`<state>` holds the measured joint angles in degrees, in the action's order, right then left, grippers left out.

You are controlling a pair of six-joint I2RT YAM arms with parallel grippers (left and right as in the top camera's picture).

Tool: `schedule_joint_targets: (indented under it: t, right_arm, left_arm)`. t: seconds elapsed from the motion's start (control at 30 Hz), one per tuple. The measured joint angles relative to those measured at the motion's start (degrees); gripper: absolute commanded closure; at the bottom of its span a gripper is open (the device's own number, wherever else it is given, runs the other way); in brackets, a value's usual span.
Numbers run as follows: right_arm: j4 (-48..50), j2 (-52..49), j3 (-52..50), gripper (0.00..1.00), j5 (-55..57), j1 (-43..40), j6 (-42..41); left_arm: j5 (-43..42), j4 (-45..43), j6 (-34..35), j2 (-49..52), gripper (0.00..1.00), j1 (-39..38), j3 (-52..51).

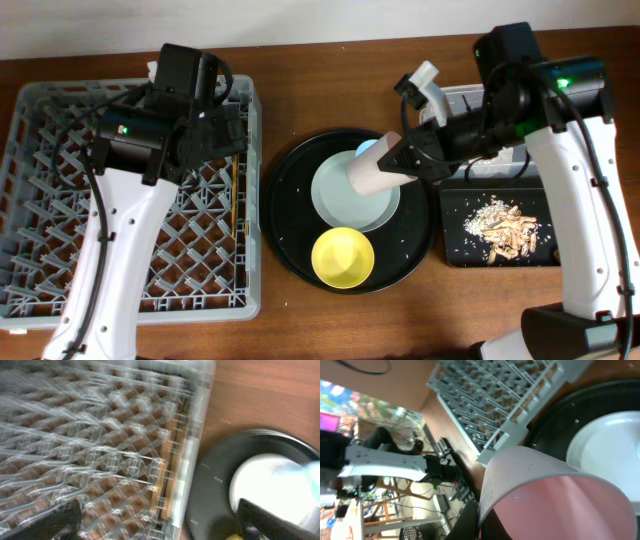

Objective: Sort waste into correct bins and load items into the dishwasher rack
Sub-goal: 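Grasp the pink cup with the right gripper and lift it, then hand the pink cup from the right gripper to the left gripper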

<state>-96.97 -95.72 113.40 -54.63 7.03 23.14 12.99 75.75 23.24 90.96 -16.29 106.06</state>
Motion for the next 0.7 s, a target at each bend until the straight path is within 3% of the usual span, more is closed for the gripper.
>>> schedule_joint_targets:
  t: [0.07, 0.2, 0.37, 0.43, 0.57, 0.67, 0.7]
  right_arm:
    - [0.0, 0.0, 0.0, 0.96, -3.8, -1.5, 2.9]
    - [0.0, 0.0, 0.0, 0.96, -15.1, -3.8, 8.0]
    - [2.7, 0.0, 0.0, 0.96, -28.4, -3.8, 13.6]
    - [4.1, 0.0, 0.0, 0.96, -30.3, -3.8, 14.4]
    - [4.3, 0.0, 0.0, 0.96, -31.6, -3.8, 14.6]
    - [4.3, 0.0, 0.0, 0.96, -31.9, -3.7, 14.4]
    - [4.2, 0.0, 0.0, 0.96, -32.0, -3.6, 14.3]
  left_arm:
    - [-15.5, -2.9, -6.8, 0.0, 0.13, 0.4, 0.0]
    - [-62.0, -8.2, -22.3, 0.0, 0.01, 3.6, -0.1]
    - [-87.3, -8.3, -29.1, 0.0, 0.01, 5.8, -0.1]
    - [-93.2, -8.3, -30.8, 0.0, 0.01, 5.8, -0.1]
    - [-97.2, -8.3, -33.5, 0.0, 0.01, 5.0, -0.1]
    - [-91.0, -8.3, -34.8, 0.0, 0.01, 2.7, -0.1]
    - [-85.2, -8.2, -35.1, 0.0, 0.01, 2.1, -0.1]
